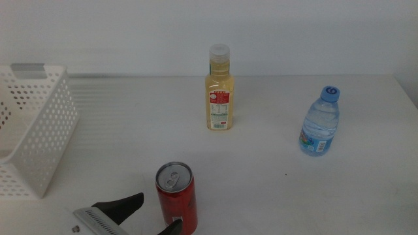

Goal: Use arms to grab the bottles and put them into the dustbin to the left of the table.

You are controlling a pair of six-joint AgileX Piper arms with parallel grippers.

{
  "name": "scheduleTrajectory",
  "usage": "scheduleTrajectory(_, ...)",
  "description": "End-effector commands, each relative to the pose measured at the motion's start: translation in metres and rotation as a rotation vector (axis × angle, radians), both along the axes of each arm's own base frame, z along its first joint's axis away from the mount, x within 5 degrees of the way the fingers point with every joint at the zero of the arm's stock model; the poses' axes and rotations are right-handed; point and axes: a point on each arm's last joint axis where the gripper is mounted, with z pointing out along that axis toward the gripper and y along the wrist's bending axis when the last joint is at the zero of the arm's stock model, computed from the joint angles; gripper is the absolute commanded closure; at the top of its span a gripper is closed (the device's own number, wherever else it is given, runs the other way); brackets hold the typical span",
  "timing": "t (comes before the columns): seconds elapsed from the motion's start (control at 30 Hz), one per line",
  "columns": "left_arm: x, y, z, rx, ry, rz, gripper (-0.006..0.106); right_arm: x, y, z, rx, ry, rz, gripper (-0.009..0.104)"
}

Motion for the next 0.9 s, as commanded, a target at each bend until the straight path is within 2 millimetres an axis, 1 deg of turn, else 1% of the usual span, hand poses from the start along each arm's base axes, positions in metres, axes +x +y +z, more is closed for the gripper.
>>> scheduleTrajectory(0.0, 0.002, 0.002, 0.017, -0.130, -0.136, 0.029, 0.012, -0.002, -0.001, 0.011, -0.013, -0.112, -0.007, 0.029)
scheduleTrajectory(0.4, 0.010, -0.008, 0.023, -0.145, -0.125, 0.036, 0.012, -0.002, -0.001, 0.011, -0.013, -0.112, -0.007, 0.029)
scheduleTrajectory(0.67, 0.018, -0.018, 0.027, -0.142, -0.116, 0.035, 0.012, -0.002, -0.001, 0.011, -0.013, -0.112, -0.007, 0.029)
scheduleTrajectory(0.87, 0.027, -0.029, 0.021, -0.145, -0.103, 0.043, 0.012, -0.002, -0.001, 0.011, -0.013, -0.112, -0.007, 0.029)
